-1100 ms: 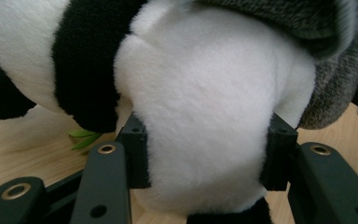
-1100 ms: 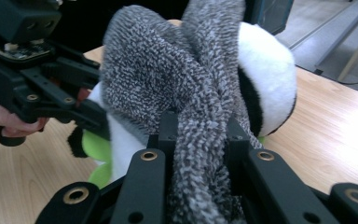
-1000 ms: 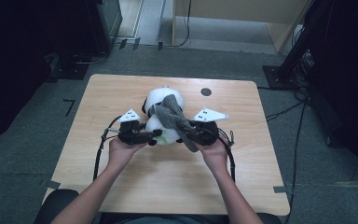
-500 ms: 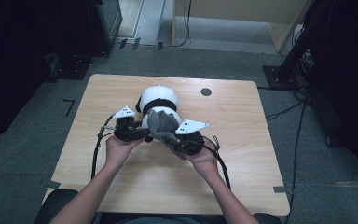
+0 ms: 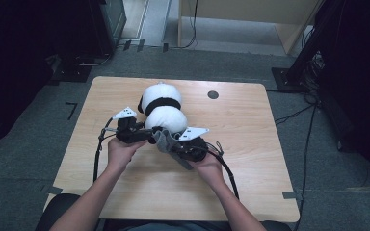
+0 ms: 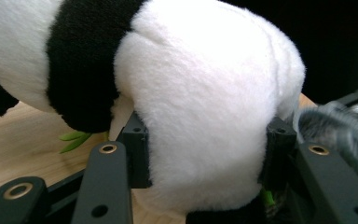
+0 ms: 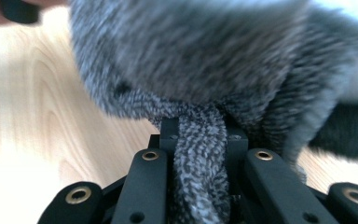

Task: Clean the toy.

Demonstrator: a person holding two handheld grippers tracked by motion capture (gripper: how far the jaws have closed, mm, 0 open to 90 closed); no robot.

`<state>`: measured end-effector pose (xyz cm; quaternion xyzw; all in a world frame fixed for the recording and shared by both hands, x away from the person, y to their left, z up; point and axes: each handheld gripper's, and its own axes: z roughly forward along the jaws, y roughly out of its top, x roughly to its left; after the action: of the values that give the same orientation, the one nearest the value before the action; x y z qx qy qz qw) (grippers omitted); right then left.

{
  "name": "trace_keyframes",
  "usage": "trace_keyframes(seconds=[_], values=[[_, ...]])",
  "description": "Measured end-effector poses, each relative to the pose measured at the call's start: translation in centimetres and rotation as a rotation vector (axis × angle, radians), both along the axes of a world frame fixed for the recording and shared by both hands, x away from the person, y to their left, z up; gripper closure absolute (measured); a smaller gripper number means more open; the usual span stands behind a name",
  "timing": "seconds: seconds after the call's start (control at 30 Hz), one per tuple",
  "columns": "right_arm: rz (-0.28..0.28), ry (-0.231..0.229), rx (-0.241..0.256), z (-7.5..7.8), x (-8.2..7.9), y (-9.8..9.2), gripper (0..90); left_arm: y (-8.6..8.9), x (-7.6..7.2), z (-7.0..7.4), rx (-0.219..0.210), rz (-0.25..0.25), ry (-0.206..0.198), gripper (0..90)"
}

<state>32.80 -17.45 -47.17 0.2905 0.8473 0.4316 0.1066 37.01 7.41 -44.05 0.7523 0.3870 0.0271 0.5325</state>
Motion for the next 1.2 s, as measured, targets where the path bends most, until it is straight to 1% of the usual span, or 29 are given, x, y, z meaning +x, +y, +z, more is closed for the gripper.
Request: trace_keyframes(seconds=[0.07, 0.13, 0.2, 0.37, 0.43, 0.5, 0.6, 0.7, 0.8, 0.87, 0.93, 1.0, 1.03, 1.07, 1.1, 1.13, 1.2], values=[[-0.012, 0.017, 0.013, -0.3, 0.4, -0.4, 77.5, 0.0, 0.0, 0.0, -0.002, -0.004, 0.000, 49.9], [-0.016, 0.020, 0.022, -0.3, 0.6, -0.7, 77.5, 0.0, 0.0, 0.0, -0.005, -0.007, 0.004, 49.8], [-0.019, 0.013, 0.016, -0.3, 0.7, -0.9, 77.5, 0.0, 0.0, 0.0, -0.006, -0.011, 0.007, 49.8], [-0.054, 0.027, -0.001, -0.8, 1.3, -1.7, 77.5, 0.1, -0.1, 0.1, -0.018, -0.024, 0.011, 49.8], [-0.072, 0.030, -0.013, -1.0, 1.5, -2.1, 77.5, 0.2, -0.1, 0.1, -0.027, -0.043, 0.014, 49.8], [-0.108, 0.039, -0.022, -1.1, 1.9, -2.6, 77.5, 0.2, -0.1, 0.1, -0.022, -0.065, 0.008, 49.8], [-0.159, 0.061, -0.001, -1.1, 2.4, -3.8, 77.5, 0.0, -0.3, 0.0, 0.001, -0.088, 0.001, 49.7], [-0.202, 0.068, 0.010, -0.9, 2.7, -4.7, 77.5, -0.3, -0.3, -0.2, 0.002, -0.103, 0.013, 49.6], [-0.260, 0.063, 0.029, -0.2, 2.8, -5.7, 77.6, -0.3, -0.2, -0.4, 0.012, -0.111, 0.018, 49.5], [-0.296, 0.051, 0.050, 0.4, 2.6, -6.3, 77.6, -0.3, -0.2, -0.5, 0.031, -0.111, 0.014, 49.5], [-0.330, 0.032, 0.103, 1.2, 2.5, -7.1, 77.6, -0.5, -0.3, -0.6, 0.065, -0.112, 0.011, 49.4], [-0.349, 0.000, 0.159, 2.1, 2.2, -7.7, 77.6, -0.6, -0.2, -0.8, 0.071, -0.108, 0.023, 49.2], [-0.353, -0.018, 0.175, 2.6, 2.0, -7.8, 77.6, -0.7, -0.2, -0.8, 0.066, -0.107, 0.028, 49.2], [-0.354, -0.039, 0.180, 3.0, 1.7, -7.8, 77.7, -0.7, -0.2, -0.9, 0.067, -0.107, 0.029, 49.2], [-0.356, -0.059, 0.179, 3.3, 1.5, -7.7, 77.6, -0.9, -0.2, -0.9, 0.076, -0.107, 0.022, 49.2], [-0.352, -0.088, 0.188, 3.8, 1.1, -7.4, 77.6, -1.0, -0.3, -0.9, 0.084, -0.105, 0.018, 49.2], [-0.340, -0.128, 0.219, 4.6, 0.5, -7.0, 77.7, -1.2, -0.4, -0.9, 0.099, -0.102, 0.011, 49.2]])
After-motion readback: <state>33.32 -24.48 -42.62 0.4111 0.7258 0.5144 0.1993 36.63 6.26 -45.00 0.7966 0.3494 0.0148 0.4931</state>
